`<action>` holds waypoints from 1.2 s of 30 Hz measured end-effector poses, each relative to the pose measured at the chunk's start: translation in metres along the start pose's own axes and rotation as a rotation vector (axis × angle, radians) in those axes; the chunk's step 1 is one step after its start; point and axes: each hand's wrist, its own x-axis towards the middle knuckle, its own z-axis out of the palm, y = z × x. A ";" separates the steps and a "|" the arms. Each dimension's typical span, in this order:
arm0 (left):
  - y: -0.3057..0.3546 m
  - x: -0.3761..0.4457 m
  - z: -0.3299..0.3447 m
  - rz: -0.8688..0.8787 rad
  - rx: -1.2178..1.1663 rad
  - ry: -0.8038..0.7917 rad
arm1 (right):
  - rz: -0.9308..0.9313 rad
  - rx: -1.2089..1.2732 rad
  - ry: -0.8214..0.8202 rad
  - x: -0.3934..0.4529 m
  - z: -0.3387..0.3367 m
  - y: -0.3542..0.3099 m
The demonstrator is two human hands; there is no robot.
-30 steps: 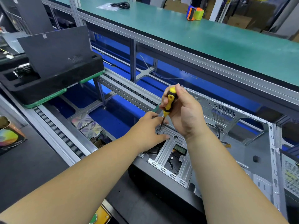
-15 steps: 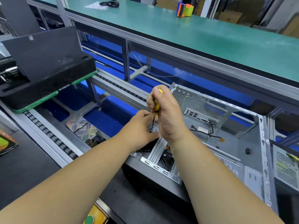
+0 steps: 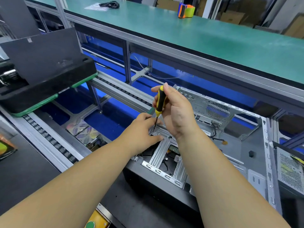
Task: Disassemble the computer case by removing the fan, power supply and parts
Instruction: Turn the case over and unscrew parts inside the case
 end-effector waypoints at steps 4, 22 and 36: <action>0.000 0.001 0.001 -0.006 0.020 0.002 | -0.006 0.123 -0.046 0.001 0.003 0.001; -0.002 0.001 0.000 -0.016 -0.004 -0.005 | 0.015 0.017 -0.099 -0.001 0.000 0.001; -0.002 0.003 0.002 -0.007 0.016 0.005 | -0.006 0.012 -0.126 -0.001 0.007 0.005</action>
